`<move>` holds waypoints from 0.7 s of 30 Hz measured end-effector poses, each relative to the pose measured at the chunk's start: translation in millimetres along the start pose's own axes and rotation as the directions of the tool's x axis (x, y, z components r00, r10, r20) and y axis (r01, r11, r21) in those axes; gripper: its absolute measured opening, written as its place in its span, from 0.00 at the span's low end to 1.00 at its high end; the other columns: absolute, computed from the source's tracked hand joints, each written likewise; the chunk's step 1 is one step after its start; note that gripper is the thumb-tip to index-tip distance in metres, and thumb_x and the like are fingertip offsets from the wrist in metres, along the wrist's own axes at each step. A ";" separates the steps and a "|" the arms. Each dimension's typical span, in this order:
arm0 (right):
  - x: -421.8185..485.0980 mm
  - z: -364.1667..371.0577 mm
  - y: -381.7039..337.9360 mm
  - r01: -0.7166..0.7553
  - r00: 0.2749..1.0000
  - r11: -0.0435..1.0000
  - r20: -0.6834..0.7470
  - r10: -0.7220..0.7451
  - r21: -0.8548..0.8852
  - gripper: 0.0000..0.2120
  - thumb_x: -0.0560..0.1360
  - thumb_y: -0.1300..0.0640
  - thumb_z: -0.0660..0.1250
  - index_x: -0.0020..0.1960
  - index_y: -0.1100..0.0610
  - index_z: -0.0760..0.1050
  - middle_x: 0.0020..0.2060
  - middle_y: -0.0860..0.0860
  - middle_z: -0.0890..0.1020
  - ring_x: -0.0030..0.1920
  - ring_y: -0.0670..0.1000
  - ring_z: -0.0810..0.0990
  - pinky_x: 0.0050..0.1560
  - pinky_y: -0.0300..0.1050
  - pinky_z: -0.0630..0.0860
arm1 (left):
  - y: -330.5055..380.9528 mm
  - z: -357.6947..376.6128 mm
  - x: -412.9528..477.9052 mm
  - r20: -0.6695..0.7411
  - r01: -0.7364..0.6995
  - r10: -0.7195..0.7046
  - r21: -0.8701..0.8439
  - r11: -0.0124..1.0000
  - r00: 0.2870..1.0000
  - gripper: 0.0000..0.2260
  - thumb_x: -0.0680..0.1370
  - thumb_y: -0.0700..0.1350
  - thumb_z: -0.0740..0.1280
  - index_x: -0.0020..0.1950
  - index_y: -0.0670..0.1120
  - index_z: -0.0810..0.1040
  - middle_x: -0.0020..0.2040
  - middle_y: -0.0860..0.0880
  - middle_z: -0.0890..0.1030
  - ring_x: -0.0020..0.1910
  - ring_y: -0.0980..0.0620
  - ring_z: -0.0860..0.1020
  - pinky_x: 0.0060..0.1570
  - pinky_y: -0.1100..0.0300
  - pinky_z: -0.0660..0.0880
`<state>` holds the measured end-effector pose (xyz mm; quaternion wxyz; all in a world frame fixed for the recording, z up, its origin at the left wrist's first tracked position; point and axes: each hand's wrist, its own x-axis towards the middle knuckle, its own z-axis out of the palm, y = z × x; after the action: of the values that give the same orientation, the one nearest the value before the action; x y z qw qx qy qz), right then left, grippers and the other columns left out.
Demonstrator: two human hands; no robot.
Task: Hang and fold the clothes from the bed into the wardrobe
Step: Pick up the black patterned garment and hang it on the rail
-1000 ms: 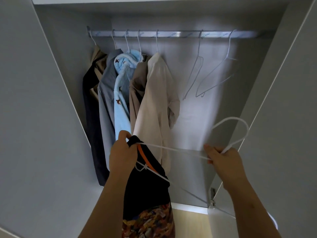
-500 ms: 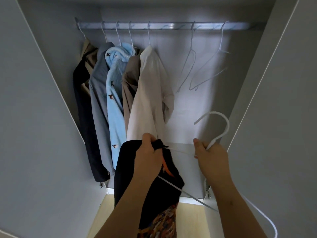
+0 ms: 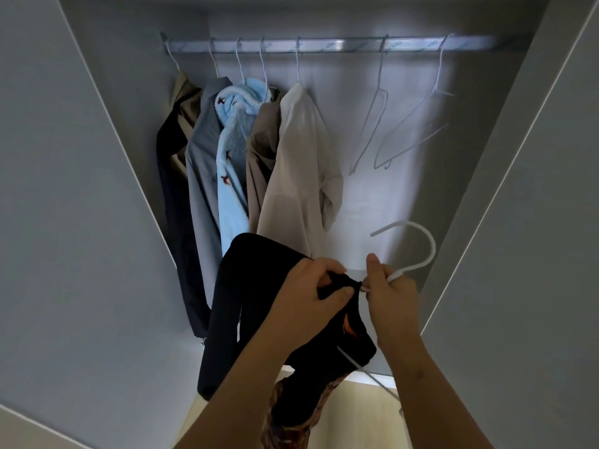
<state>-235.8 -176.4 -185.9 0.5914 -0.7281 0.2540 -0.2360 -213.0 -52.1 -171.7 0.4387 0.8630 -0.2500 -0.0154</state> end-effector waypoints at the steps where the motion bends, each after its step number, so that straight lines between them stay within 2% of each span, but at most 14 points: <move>1: 1.2 -0.7 -2.4 0.016 1.000 1.000 0.003 -0.016 -0.002 0.22 0.78 0.48 0.59 0.29 0.58 0.71 0.24 0.49 0.74 0.28 0.46 0.73 0.33 0.41 0.67 | -2.4 -2.6 -1.9 -0.038 -0.098 0.109 0.213 0.972 0.993 0.10 0.74 0.54 0.63 0.53 0.55 0.77 0.51 0.56 0.73 0.53 0.60 0.70 0.57 0.63 0.64; 3: 1.0 -1.1 -6.2 0.043 0.999 0.999 0.020 -0.043 -0.002 0.22 0.78 0.48 0.59 0.30 0.59 0.72 0.25 0.50 0.75 0.29 0.46 0.73 0.34 0.40 0.69 | -4.6 -5.9 -3.6 -0.082 -0.164 0.242 0.527 0.834 0.967 0.16 0.74 0.57 0.57 0.55 0.55 0.79 0.57 0.51 0.76 0.62 0.49 0.70 0.65 0.49 0.61; 4: 0.6 -1.6 -7.8 0.061 0.998 0.998 0.034 -0.061 -0.008 0.22 0.78 0.48 0.60 0.31 0.62 0.73 0.25 0.50 0.75 0.29 0.46 0.73 0.34 0.40 0.69 | -4.2 -9.6 -3.5 -0.096 -0.157 0.257 0.573 0.804 0.962 0.16 0.74 0.57 0.57 0.54 0.55 0.80 0.55 0.50 0.78 0.62 0.46 0.73 0.65 0.43 0.61; 5: -0.2 -2.3 -8.8 0.082 0.995 0.996 0.055 -0.081 -0.018 0.23 0.78 0.48 0.60 0.32 0.65 0.73 0.25 0.51 0.74 0.28 0.46 0.72 0.33 0.40 0.69 | -4.6 -13.3 -2.5 -0.108 -0.156 0.266 0.583 0.798 0.958 0.16 0.75 0.56 0.57 0.53 0.54 0.81 0.50 0.50 0.80 0.57 0.46 0.76 0.65 0.42 0.61; 7: -1.8 -4.3 -12.5 0.137 0.988 0.990 0.075 -0.134 -0.034 0.24 0.77 0.49 0.62 0.33 0.68 0.71 0.24 0.55 0.72 0.26 0.47 0.69 0.32 0.40 0.67 | -8.3 -16.6 0.8 -0.152 -0.162 0.304 0.586 0.794 0.941 0.17 0.75 0.56 0.56 0.47 0.53 0.83 0.39 0.51 0.80 0.44 0.50 0.80 0.64 0.52 0.61; 8: -1.5 -5.6 -15.2 0.167 0.985 0.985 0.060 -0.164 -0.040 0.23 0.76 0.49 0.64 0.32 0.67 0.70 0.24 0.57 0.73 0.26 0.48 0.70 0.32 0.39 0.68 | -8.9 -16.5 1.1 -0.184 -0.155 0.313 0.576 0.802 0.932 0.17 0.75 0.56 0.56 0.46 0.52 0.83 0.36 0.51 0.80 0.40 0.50 0.80 0.59 0.58 0.62; 10: -1.6 -7.3 -20.9 0.240 0.971 0.970 0.018 -0.239 -0.051 0.18 0.74 0.50 0.67 0.32 0.61 0.70 0.28 0.56 0.77 0.29 0.48 0.73 0.33 0.30 0.68 | -7.0 -16.9 -0.1 -0.254 -0.103 0.265 0.511 0.853 0.930 0.15 0.76 0.56 0.59 0.46 0.52 0.83 0.37 0.52 0.80 0.39 0.50 0.79 0.48 0.62 0.58; 12: -6.5 -7.1 -22.6 0.352 0.935 0.934 -0.016 -0.353 -0.057 0.08 0.73 0.55 0.69 0.38 0.50 0.71 0.36 0.45 0.78 0.38 0.43 0.75 0.40 0.24 0.67 | -6.6 -17.9 1.0 -0.307 -0.039 0.197 0.453 0.891 0.931 0.11 0.76 0.54 0.63 0.49 0.52 0.82 0.41 0.52 0.81 0.44 0.51 0.78 0.45 0.64 0.52; 14: -14.0 -6.1 -19.8 0.448 0.888 0.892 -0.083 -0.452 -0.064 0.12 0.72 0.60 0.70 0.44 0.45 0.70 0.42 0.37 0.73 0.46 0.40 0.74 0.47 0.24 0.66 | -8.6 -20.5 4.3 -0.347 0.026 0.124 0.397 0.917 0.929 0.11 0.77 0.54 0.62 0.52 0.53 0.81 0.45 0.54 0.81 0.49 0.53 0.77 0.46 0.64 0.53; 16: -17.3 -4.5 -17.6 0.508 0.847 0.850 -0.099 -0.522 -0.141 0.12 0.71 0.64 0.71 0.43 0.49 0.72 0.40 0.37 0.73 0.46 0.45 0.73 0.48 0.27 0.64 | -8.8 -23.0 6.7 -0.363 0.053 0.079 0.340 0.939 0.929 0.11 0.77 0.54 0.60 0.52 0.53 0.80 0.47 0.55 0.81 0.51 0.55 0.76 0.48 0.62 0.57; 18: -17.5 -2.3 -19.8 0.568 0.801 0.787 -0.057 -0.596 -0.240 0.07 0.70 0.66 0.71 0.40 0.56 0.78 0.38 0.43 0.76 0.46 0.51 0.74 0.49 0.32 0.62 | -7.4 -22.7 5.5 -0.381 0.069 0.040 0.266 0.961 0.924 0.09 0.77 0.52 0.62 0.51 0.52 0.80 0.47 0.55 0.82 0.51 0.54 0.77 0.54 0.59 0.61; 20: -17.4 1.6 -24.4 0.619 0.735 0.692 -0.038 -0.677 -0.371 0.02 0.69 0.64 0.70 0.39 0.59 0.81 0.37 0.49 0.82 0.45 0.56 0.78 0.49 0.38 0.63 | -4.5 -22.2 3.0 -0.407 0.099 -0.014 0.189 0.977 0.913 0.08 0.77 0.51 0.64 0.51 0.50 0.80 0.46 0.53 0.82 0.50 0.53 0.78 0.58 0.53 0.66; 21: -18.0 3.4 -24.2 0.617 0.710 0.643 -0.031 -0.703 -0.453 0.03 0.69 0.61 0.69 0.39 0.59 0.81 0.37 0.51 0.83 0.43 0.57 0.79 0.48 0.42 0.65 | -2.5 -22.8 2.6 -0.424 0.117 -0.037 0.164 0.980 0.905 0.08 0.77 0.50 0.65 0.50 0.50 0.80 0.46 0.53 0.83 0.50 0.52 0.78 0.58 0.52 0.67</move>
<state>-245.1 -158.0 -163.6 0.2676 -0.8487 0.0719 -0.4505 -204.1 -34.9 -159.1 0.3988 0.8925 -0.1162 0.1759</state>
